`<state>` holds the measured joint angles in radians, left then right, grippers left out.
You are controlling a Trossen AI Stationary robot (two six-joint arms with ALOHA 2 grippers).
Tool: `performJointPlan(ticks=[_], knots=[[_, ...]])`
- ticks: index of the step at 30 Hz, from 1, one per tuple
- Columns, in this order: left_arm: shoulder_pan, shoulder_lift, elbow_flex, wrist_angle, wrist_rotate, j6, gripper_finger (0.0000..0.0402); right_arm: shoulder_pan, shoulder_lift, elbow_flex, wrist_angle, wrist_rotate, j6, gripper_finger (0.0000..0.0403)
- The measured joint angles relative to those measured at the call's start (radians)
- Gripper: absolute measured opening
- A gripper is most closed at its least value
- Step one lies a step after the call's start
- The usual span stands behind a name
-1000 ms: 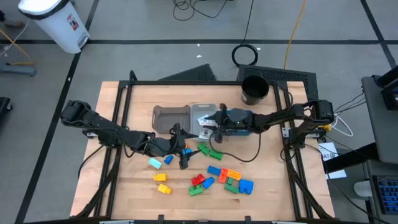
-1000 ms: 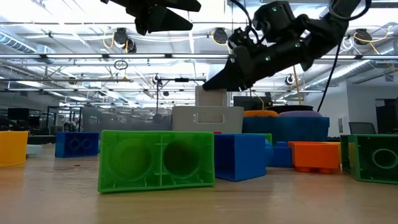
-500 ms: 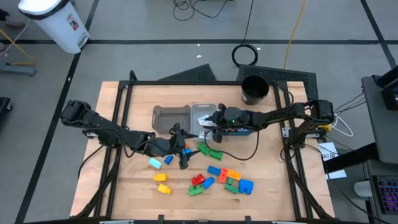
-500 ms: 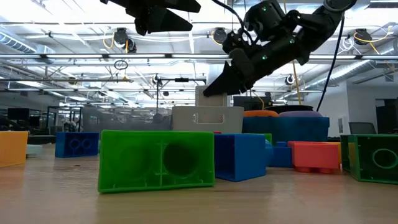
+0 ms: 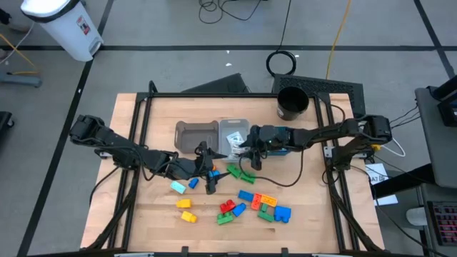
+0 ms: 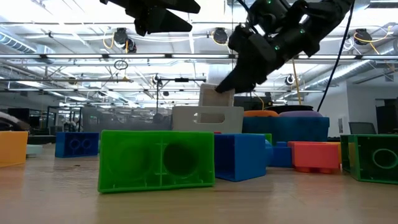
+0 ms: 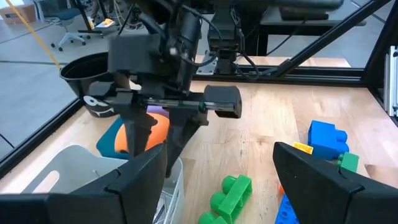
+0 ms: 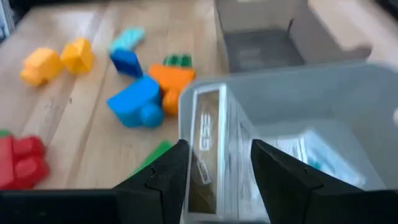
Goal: Pick & Place Toys
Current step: Put the brown playing card box into the gray bin
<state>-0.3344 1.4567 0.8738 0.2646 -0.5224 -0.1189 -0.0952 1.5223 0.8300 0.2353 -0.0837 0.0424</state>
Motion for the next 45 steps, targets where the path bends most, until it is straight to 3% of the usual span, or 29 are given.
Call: performJointPlan(ticks=[14,18,33,41,45], knots=[[0.0,0.0,0.0,-0.002,0.0,-0.016,0.0298,0.002,-0.034,-0.001,-0.032,-0.046,0.025,0.0163],[0.0,0.0,0.0,-0.002,0.0,-0.016,0.0299,0.002,-0.032,-0.002,-0.043,-0.149,0.025,0.0144],[0.0,0.0,0.0,-0.002,0.0,-0.016,0.0298,0.018,-0.067,-0.003,0.054,-0.149,-0.048,0.0086],[0.0,0.0,0.0,-0.002,0.0,-0.017,0.0299,0.105,-0.118,-0.002,-0.067,-0.207,-0.027,0.0039],[0.0,0.0,0.0,-0.001,0.0,-0.018,0.0299,0.141,-0.095,-0.002,-0.169,-0.167,-0.042,0.0005]])
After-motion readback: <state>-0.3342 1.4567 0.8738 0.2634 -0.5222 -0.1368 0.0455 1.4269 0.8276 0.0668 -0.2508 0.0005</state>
